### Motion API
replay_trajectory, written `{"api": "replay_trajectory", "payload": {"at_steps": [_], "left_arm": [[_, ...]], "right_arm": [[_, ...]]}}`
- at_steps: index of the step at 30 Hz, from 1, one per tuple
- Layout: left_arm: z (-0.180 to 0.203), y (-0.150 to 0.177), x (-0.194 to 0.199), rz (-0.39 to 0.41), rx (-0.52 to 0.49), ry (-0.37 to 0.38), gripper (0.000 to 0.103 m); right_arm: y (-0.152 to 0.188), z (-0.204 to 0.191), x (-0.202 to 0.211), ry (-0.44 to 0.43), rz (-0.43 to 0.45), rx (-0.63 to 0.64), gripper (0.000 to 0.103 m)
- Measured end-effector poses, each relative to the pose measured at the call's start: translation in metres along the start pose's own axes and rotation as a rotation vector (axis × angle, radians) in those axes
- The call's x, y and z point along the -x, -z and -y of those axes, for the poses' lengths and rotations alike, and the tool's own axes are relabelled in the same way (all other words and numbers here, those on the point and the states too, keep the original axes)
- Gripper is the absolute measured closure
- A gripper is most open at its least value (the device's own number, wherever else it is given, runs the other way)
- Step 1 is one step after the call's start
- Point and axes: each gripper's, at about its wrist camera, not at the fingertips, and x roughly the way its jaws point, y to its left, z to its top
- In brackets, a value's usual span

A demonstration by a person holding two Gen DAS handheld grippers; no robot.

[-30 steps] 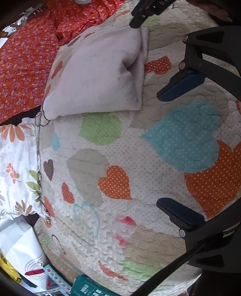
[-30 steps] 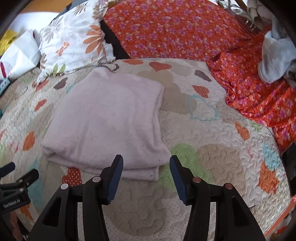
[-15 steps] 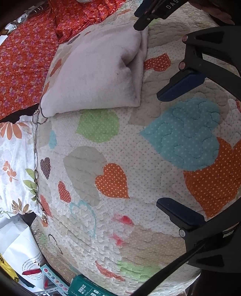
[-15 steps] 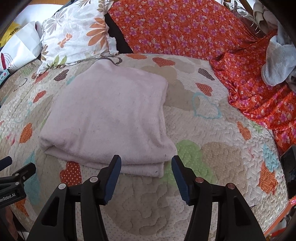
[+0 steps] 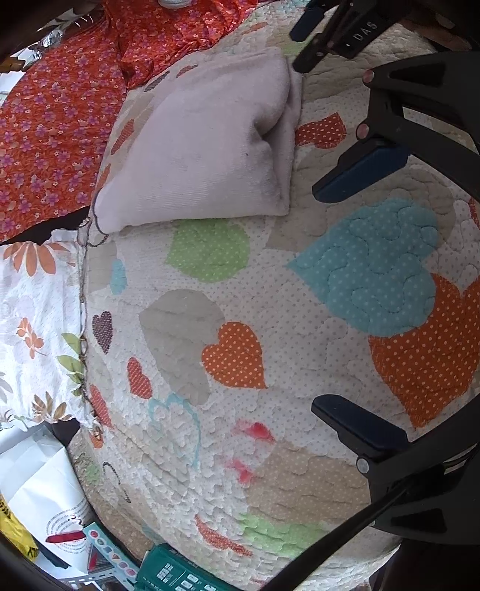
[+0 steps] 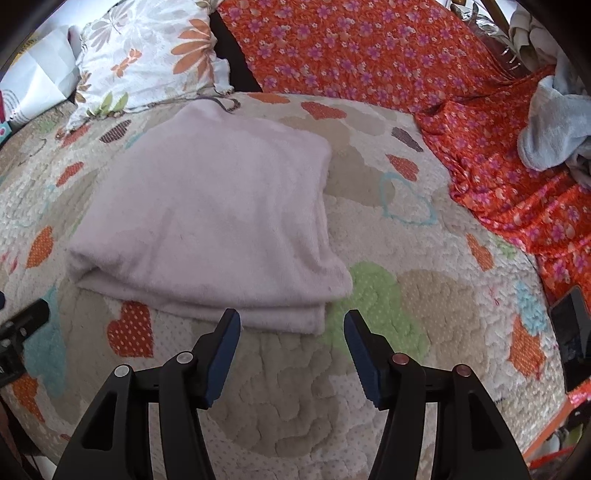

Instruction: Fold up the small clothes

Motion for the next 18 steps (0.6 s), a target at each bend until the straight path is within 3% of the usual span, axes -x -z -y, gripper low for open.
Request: {"api": "replay_trajectory", "payload": {"at_steps": [7, 18], "left_arm": [[0.004, 0.0, 0.006, 0.036, -0.026, -0.012, 0.0], [0.004, 0.003, 0.003, 0.019, -0.028, -0.023, 0.0]], "right_arm": [[0.016, 0.001, -0.004, -0.005, -0.06, -0.035, 0.039], [0.014, -0.006, -0.003, -0.009, -0.05, -0.008, 0.038]]}}
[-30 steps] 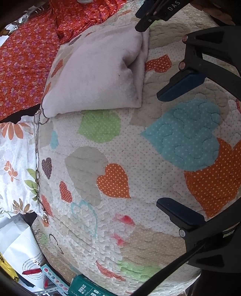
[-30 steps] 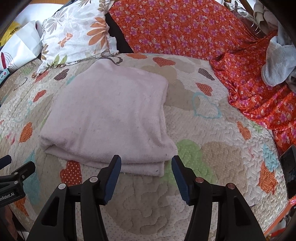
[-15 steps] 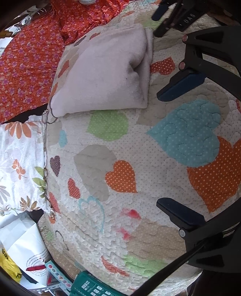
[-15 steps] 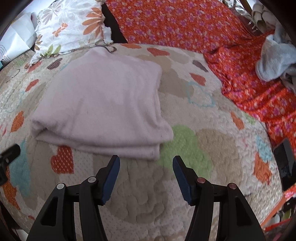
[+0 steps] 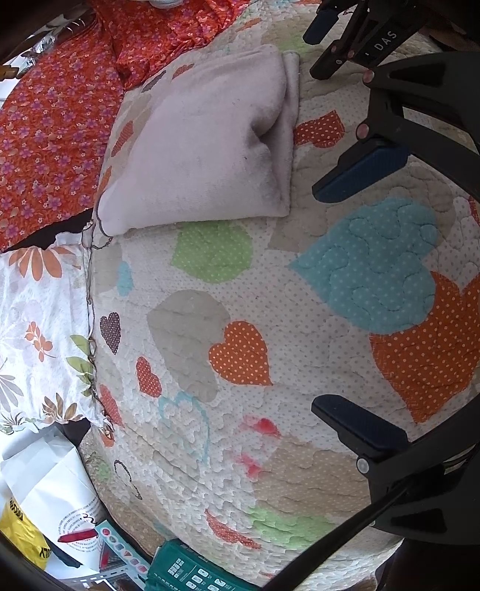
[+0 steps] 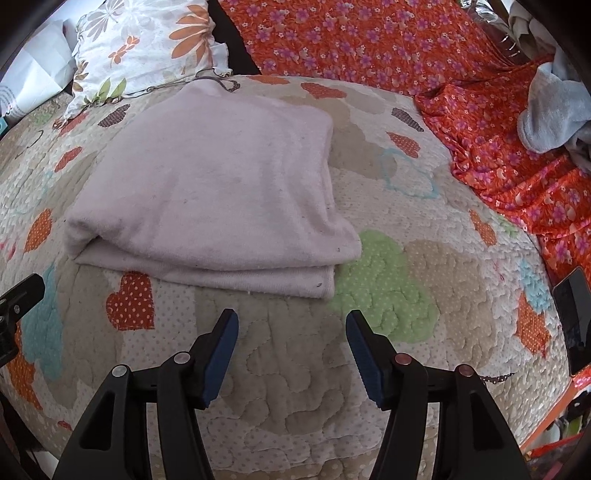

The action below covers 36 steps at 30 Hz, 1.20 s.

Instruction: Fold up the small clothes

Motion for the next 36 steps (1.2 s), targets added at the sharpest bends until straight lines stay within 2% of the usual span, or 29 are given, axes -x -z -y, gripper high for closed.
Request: {"api": "replay_trajectory", "payload": {"at_steps": [5, 11, 36], "left_arm": [[-0.001, 0.0, -0.001, -0.004, 0.002, -0.008, 0.0], [-0.003, 0.0, -0.003, -0.009, 0.004, -0.021, 0.0], [-0.003, 0.004, -0.009, -0.038, 0.003, -0.028, 0.0]], "right_arm": [[0.002, -0.003, 0.003, 0.005, 0.002, 0.011, 0.038], [0.01, 0.003, 0.008, -0.006, -0.001, -0.039, 0.036], [0.009, -0.004, 0.005, -0.01, 0.003, -0.008, 0.036]]}}
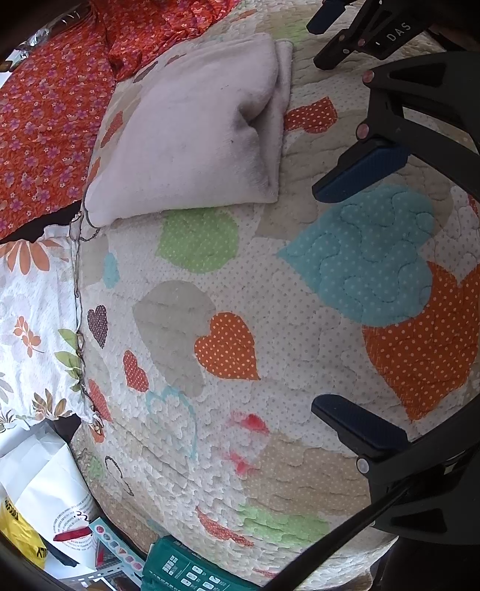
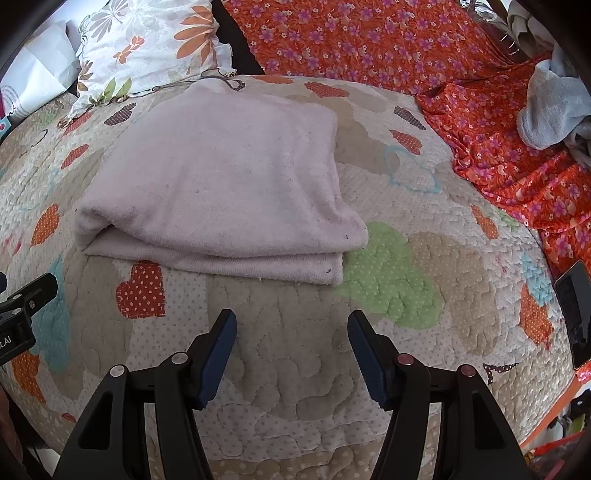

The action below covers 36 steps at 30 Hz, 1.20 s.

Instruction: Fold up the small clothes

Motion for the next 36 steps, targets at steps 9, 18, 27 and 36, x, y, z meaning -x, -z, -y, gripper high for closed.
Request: {"api": "replay_trajectory", "payload": {"at_steps": [9, 18, 27, 36], "left_arm": [[-0.002, 0.0001, -0.0022, -0.014, 0.008, -0.001, 0.0], [-0.0021, 0.002, -0.0053, -0.033, 0.016, 0.004, 0.0], [-0.0022, 0.0018, -0.0052, -0.032, 0.016, 0.004, 0.0], [-0.0024, 0.0006, -0.0053, -0.039, 0.014, 0.007, 0.0]], "right_arm": [[0.0003, -0.0005, 0.0002, 0.001, 0.0, -0.001, 0.035], [-0.0003, -0.0028, -0.0018, 0.001, -0.001, 0.009, 0.035], [0.0, -0.004, -0.0021, 0.002, -0.001, 0.012, 0.035], [-0.0003, -0.0042, -0.0029, 0.002, -0.001, 0.015, 0.035]]}}
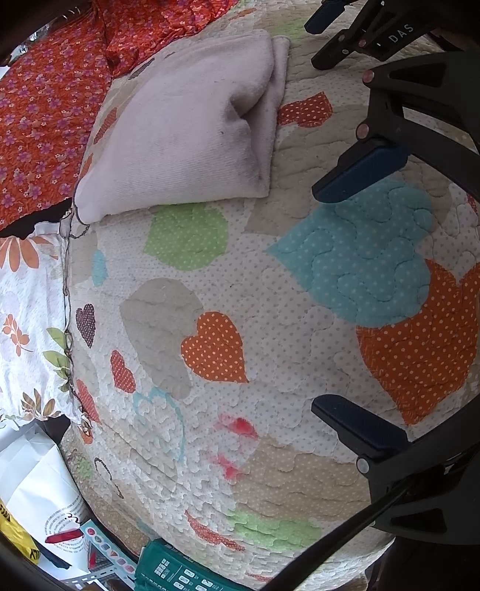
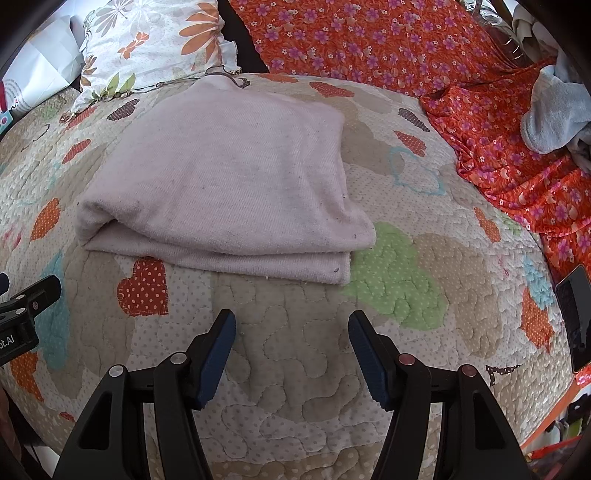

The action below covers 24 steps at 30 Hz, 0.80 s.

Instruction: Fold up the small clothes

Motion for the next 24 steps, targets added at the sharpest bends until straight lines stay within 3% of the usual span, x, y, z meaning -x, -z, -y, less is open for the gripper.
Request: {"api": "replay_trajectory", "payload": {"at_steps": [24], "left_arm": [[0.0006, 0.0015, -0.0029, -0.01, 0.006, 0.005, 0.0]], "right_arm": [[0.0, -0.0008, 0.0002, 0.001, 0.001, 0.001, 0.035]]}}
